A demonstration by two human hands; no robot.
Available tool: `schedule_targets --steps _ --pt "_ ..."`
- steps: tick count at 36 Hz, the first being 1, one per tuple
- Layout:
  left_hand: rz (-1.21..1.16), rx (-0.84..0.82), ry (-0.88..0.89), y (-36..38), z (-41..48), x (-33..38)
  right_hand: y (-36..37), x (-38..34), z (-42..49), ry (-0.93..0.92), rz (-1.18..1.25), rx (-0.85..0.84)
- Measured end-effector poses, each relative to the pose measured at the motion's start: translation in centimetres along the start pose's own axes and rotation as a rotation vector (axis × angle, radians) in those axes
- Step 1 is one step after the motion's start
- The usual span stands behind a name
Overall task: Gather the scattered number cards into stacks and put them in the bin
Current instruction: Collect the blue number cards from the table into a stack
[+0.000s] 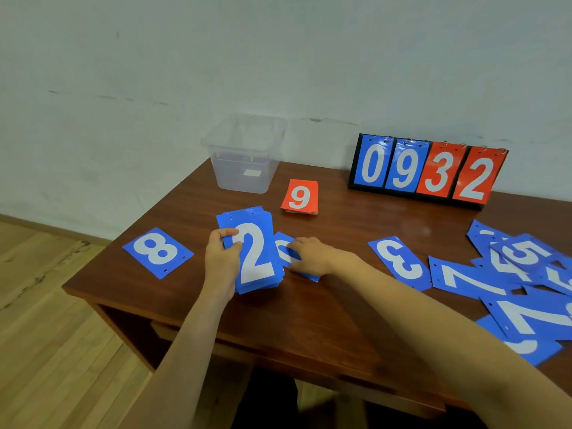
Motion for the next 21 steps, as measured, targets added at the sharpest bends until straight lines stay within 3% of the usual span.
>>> schedule_targets --steps 4,8,15,21 --pt "0.005 0.021 -0.011 -0.3 0.3 -0.3 -0.3 -0.7 0.7 -0.102 -0.088 -0.072" --pt "0.017 0.031 -0.028 -0.5 0.6 -0.6 -1.9 0.1 1.3 -0.173 -0.096 0.021" --pt "0.021 0.040 -0.039 -0.3 0.8 -0.6 -1.9 -0.3 2.0 -0.020 0.215 0.112" --pt "0.001 0.048 -0.027 -0.6 0.6 -0.4 0.3 -2.0 3.0 0.064 0.145 0.065"
Point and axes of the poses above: each hand's wrist, its own z-axis towards the middle knuckle, its own y-axis out of the palm, x = y × z, the point moved 7 cm from there along z, towards the middle knuckle, and after that the axes turned 6 degrees about y, right-handed, at the moved point
